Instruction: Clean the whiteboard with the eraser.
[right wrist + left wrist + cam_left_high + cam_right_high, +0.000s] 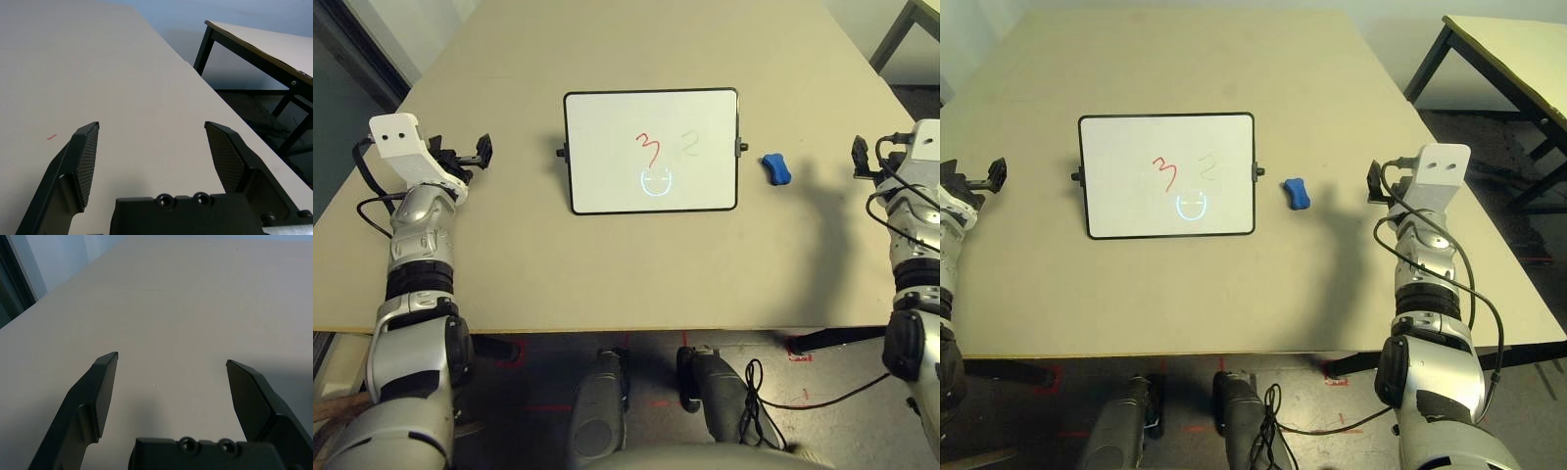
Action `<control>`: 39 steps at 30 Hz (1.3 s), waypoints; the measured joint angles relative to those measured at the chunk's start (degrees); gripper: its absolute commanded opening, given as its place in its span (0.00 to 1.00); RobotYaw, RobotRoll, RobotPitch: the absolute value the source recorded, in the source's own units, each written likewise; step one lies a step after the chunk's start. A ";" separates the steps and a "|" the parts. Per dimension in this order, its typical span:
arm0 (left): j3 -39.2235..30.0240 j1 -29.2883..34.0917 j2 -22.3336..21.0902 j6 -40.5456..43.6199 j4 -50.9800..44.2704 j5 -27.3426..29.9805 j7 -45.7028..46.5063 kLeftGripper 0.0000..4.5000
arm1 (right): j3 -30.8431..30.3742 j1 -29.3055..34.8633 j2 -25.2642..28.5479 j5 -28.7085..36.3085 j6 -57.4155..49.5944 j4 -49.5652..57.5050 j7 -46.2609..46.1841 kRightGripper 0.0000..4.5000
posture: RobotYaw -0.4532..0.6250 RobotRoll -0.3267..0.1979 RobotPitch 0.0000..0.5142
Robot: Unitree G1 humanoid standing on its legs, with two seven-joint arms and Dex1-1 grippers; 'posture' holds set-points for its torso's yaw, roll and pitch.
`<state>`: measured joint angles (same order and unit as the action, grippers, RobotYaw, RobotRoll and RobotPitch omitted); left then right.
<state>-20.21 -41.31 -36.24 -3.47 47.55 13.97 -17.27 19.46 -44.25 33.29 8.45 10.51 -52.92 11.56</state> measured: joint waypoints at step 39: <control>18.23 -4.27 4.83 35.38 -40.35 6.34 -25.39 1.00 | -9.59 3.20 -10.93 1.66 -53.07 36.88 1.23 0.99 | 0.44 0.62 0.44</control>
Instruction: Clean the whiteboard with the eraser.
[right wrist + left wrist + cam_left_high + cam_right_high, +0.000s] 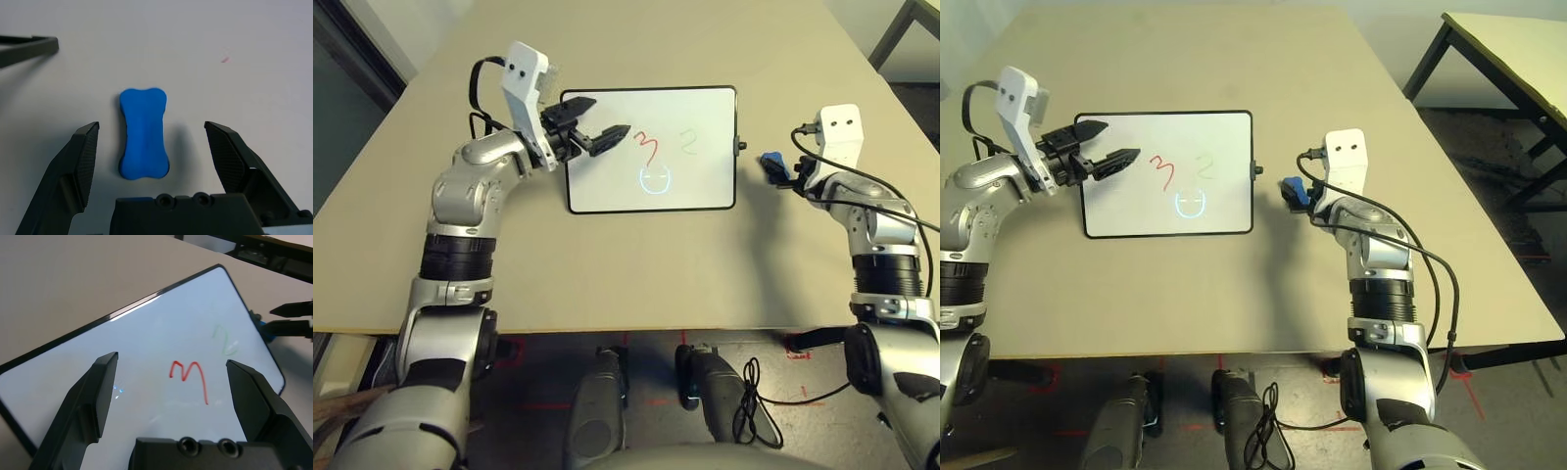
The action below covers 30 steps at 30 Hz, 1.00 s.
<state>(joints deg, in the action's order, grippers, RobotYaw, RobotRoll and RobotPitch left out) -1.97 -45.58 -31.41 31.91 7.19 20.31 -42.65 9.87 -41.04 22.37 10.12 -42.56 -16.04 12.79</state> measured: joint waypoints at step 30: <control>-0.03 1.10 0.71 1.17 -0.47 0.09 -0.61 1.00 | 0.32 -9.49 0.34 -1.02 7.49 -1.35 -2.18 0.08 | 0.44 0.62 0.40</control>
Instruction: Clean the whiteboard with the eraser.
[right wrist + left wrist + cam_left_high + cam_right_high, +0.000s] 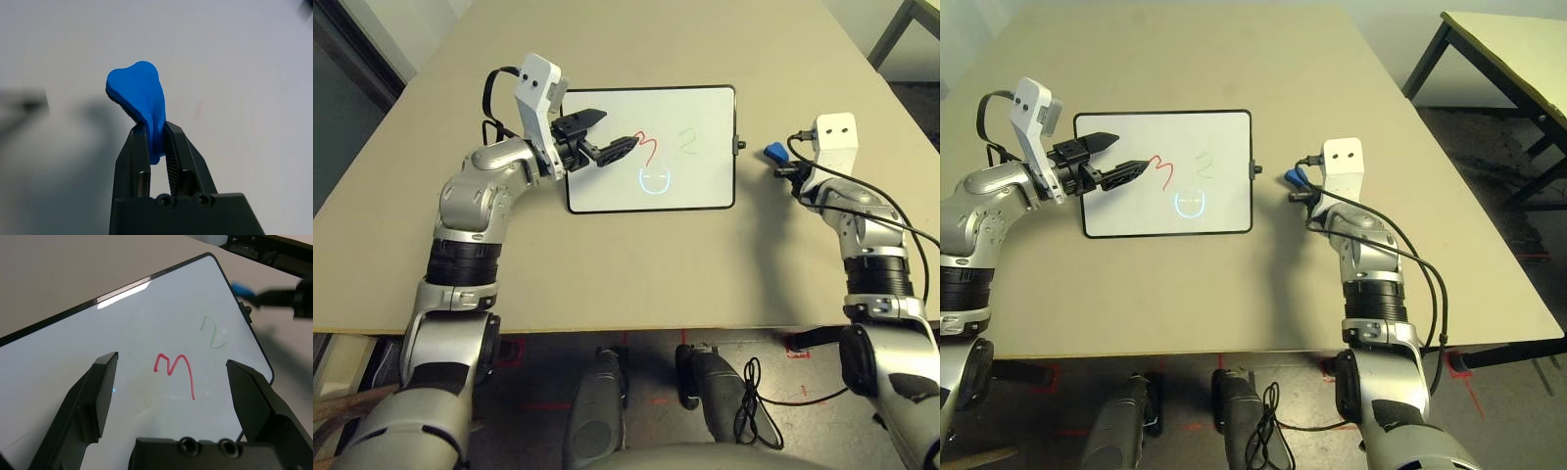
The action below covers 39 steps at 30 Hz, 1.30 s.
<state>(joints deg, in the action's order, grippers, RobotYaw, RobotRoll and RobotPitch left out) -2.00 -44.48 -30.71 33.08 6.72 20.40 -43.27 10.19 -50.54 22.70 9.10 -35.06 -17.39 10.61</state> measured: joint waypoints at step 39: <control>-0.76 0.83 0.52 2.09 -4.02 0.31 1.85 1.00 | -16.73 7.52 -11.70 -1.26 1.39 9.16 9.33 0.05 | 0.47 0.62 0.43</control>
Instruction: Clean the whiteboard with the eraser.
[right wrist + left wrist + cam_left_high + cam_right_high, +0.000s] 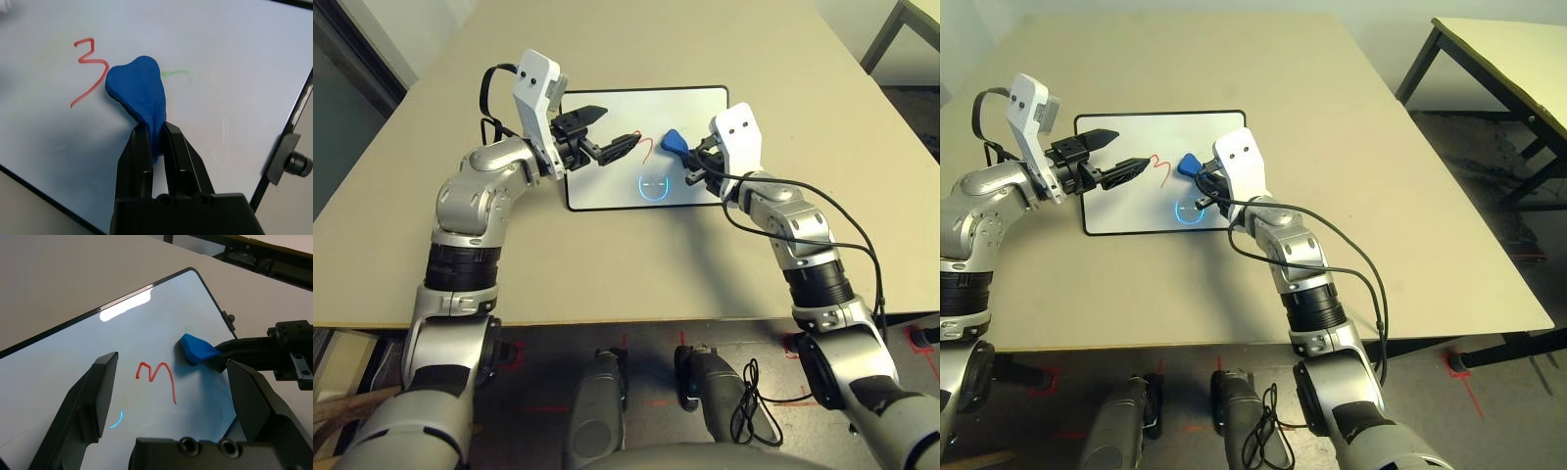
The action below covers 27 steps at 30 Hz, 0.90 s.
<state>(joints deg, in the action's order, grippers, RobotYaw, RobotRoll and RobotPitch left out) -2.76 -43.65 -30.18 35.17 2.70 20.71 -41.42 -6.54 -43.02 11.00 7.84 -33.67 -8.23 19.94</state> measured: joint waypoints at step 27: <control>-0.03 3.03 -0.04 4.93 -6.10 2.09 1.36 1.00 | -2.02 1.49 -1.17 -1.23 -1.41 6.12 1.70 0.05 | 0.48 0.62 0.53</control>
<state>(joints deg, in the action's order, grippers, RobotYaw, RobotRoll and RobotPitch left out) -2.80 -40.62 -30.22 40.10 -3.40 22.80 -40.05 -8.56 -41.53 9.83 6.61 -35.09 -2.11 21.64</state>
